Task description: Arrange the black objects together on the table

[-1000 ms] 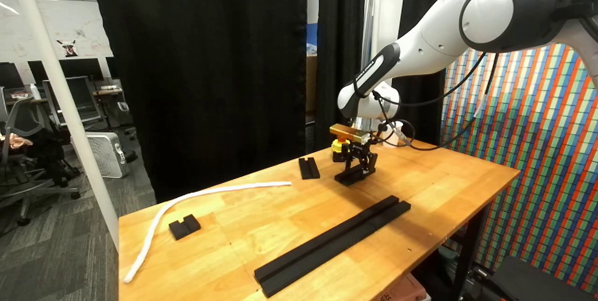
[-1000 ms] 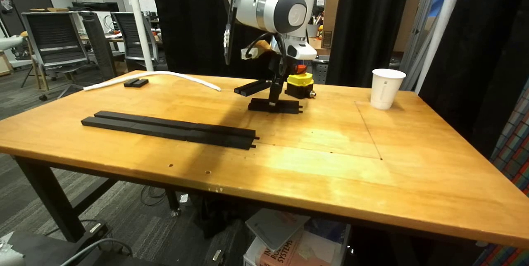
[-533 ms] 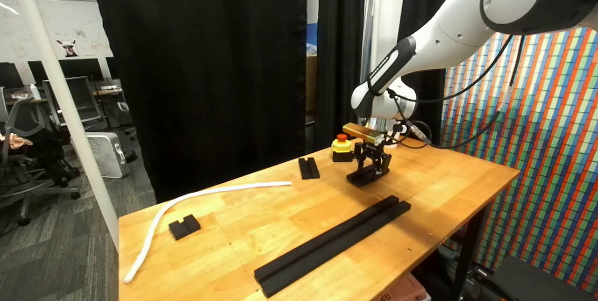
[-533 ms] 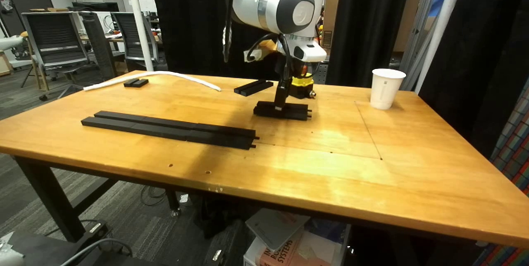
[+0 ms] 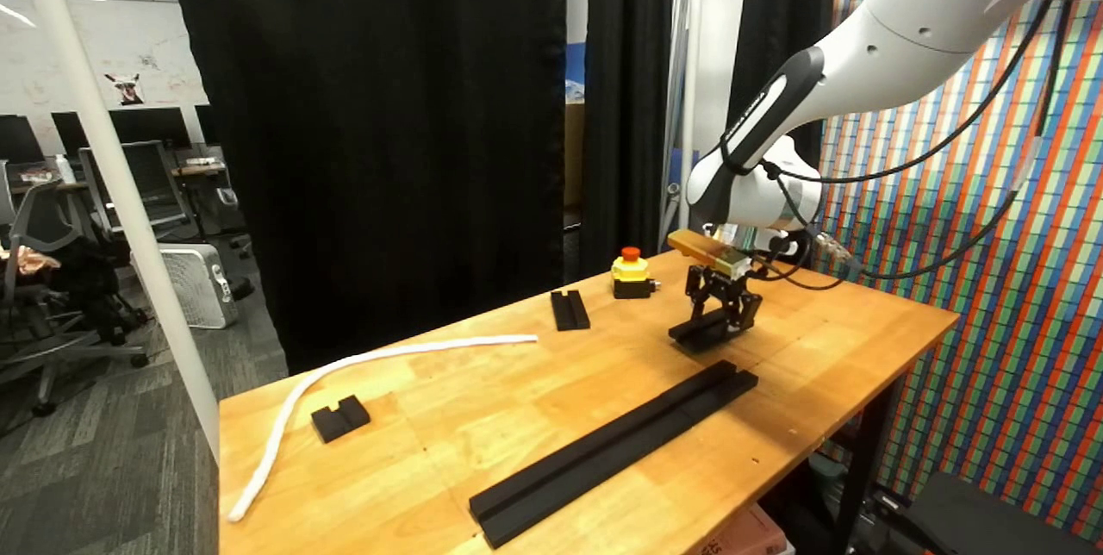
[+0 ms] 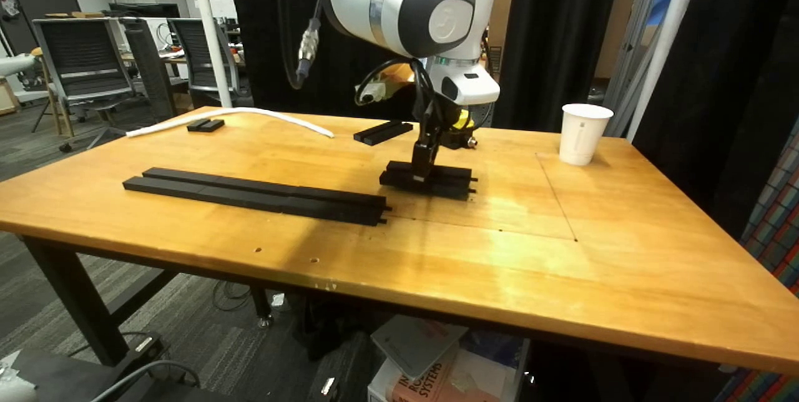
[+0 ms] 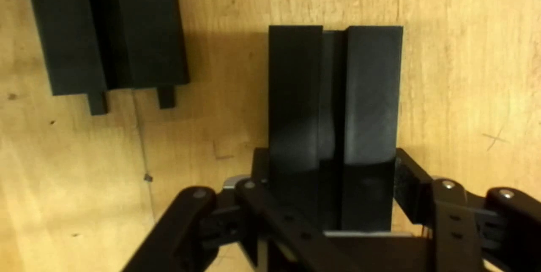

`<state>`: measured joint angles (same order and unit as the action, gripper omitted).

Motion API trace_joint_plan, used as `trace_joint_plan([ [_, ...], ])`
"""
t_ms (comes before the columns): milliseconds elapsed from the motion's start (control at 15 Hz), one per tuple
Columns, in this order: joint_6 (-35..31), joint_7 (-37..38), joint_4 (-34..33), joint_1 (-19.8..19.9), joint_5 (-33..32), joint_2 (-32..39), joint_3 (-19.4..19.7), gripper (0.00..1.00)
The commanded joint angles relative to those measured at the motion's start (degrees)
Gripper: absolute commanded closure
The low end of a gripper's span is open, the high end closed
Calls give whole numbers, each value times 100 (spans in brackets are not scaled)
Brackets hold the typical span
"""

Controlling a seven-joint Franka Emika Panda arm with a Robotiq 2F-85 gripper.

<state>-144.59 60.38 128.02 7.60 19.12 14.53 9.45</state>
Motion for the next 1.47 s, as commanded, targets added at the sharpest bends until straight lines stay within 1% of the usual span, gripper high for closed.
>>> trace_joint_plan([
  [0, -371, -226, 742, 121, 142, -688, 122, 55],
  [267, -483, -348, 1143, 268, 118, -1010, 252, 55],
  [400, -371, -507, 1247, 326, 45, -1090, 289, 55],
  [533, -222, -637, 1283, 344, -45, -1111, 314, 55],
  [867, -119, -857, 1380, 340, -181, -1100, 331, 55],
  [1400, 36, -1022, 1394, 303, -437, -1046, 312, 55],
])
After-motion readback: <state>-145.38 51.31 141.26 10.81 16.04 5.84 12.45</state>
